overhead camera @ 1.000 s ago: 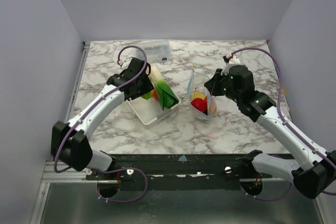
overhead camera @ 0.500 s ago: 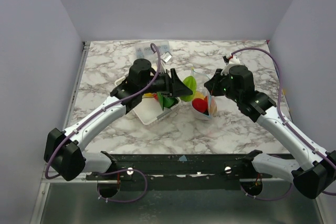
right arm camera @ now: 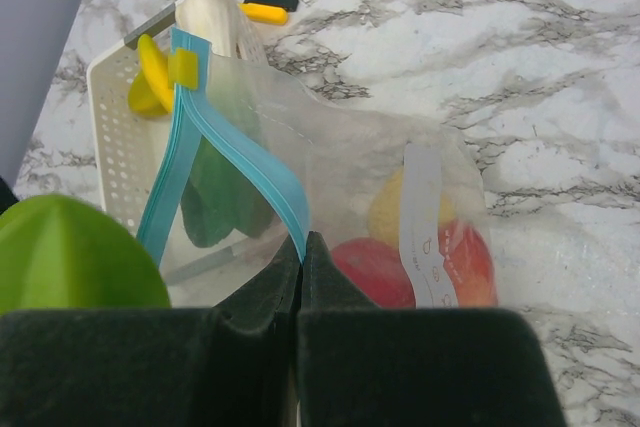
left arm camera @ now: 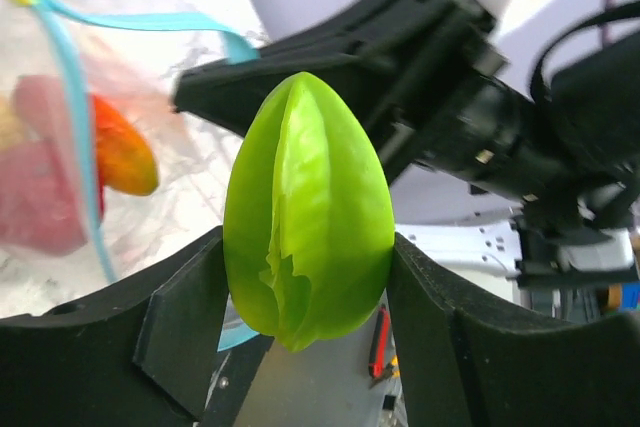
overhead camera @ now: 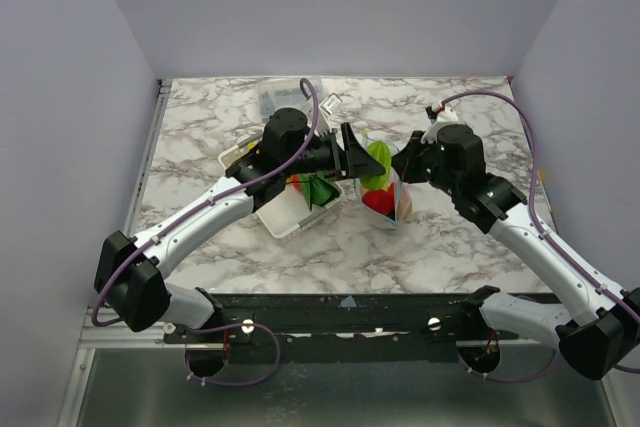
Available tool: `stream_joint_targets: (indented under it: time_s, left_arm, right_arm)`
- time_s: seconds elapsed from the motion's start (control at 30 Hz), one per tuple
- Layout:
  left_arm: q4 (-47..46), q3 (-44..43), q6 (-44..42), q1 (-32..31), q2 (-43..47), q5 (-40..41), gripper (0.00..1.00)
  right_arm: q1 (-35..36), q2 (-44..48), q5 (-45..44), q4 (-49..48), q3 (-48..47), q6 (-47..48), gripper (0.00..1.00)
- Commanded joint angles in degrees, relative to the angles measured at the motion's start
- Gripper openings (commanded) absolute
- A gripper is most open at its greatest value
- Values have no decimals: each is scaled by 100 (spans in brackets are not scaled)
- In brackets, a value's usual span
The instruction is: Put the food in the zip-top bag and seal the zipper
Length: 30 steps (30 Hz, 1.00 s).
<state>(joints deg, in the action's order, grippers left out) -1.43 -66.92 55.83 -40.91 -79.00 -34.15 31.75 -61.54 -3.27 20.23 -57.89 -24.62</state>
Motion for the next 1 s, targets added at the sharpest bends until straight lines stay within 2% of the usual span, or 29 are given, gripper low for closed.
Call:
stream_joint_targets:
  time_s: [0.0,0.17,0.27,0.57,0.67,0.73,0.97]
  left_arm:
    - [825,-316,255,-10,-143,953,64]
    - [1232,-703,184,-9,-509,954,71]
    - [1435,-875,82,-7,-621,998,81]
    - [1677,-915,-584,71,-164,1445,82]
    - [1539,-741,-836,202,100,1484,85]
    - [1361,-518,-841,327,336,1518,98]
    - [315,459,-709,883,1026,1091,99]
  right_arm:
    - [-37,69,122,-153,55,-68,1]
    - [-37,44,107,-163,54,-64,1]
    - [-39,58,89,-216,94,-56,1]
    - [-37,62,-6,-142,64,-22,1]
    - [-37,68,-5,-147,70,-21,1]
    - [-44,75,-31,-115,57,-25,1]
    - [-40,102,31,-133,47,-50,1]
